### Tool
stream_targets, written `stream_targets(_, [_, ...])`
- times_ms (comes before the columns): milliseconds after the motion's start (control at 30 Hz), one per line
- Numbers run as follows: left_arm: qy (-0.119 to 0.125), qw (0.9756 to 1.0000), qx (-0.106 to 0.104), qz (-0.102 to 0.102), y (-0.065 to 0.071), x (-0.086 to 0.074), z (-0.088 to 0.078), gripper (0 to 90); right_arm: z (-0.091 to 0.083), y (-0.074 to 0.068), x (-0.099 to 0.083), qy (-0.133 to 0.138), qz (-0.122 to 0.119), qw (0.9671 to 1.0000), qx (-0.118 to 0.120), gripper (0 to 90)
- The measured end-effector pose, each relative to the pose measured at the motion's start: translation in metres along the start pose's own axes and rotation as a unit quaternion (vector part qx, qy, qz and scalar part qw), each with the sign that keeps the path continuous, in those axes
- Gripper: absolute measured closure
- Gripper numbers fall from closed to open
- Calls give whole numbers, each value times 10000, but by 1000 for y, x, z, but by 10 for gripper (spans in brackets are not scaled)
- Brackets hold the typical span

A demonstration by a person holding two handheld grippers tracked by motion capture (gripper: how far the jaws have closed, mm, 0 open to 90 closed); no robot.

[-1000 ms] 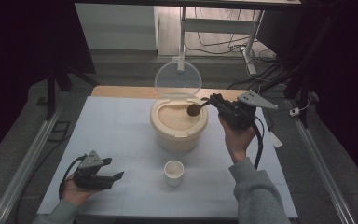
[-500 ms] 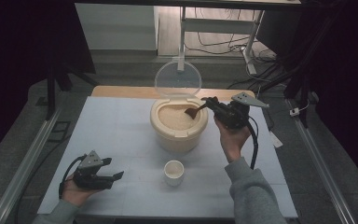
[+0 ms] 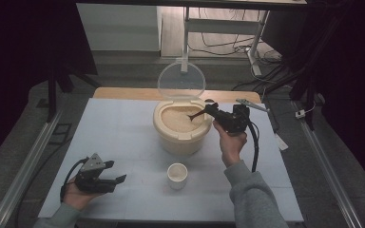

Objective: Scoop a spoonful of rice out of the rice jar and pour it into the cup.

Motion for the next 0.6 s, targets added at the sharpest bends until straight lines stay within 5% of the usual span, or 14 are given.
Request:
stream_targets(333, [-11,10000,-6,0,0,-1,0,259,0,6,1,-143,587,9982,13,831])
stream_targets(433, [-11,10000,-8,-2,0,-1,1,259,-2,14,2,-211,1010,9946,81,836])
stream_targets(600, [-19,10000,-6,7,0,-1,1,259,-5,20,3,-239,1341,9905,190,836])
Point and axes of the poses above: each handheld gripper's, and its own axes: z roughly forward along the jaws, x roughly out of its top, y roughly to its right, the point moved 9 cm from there along z, roughly forward along the jaws, and after that the axes turned 14 degrees about -x, right-handed, at the moved point
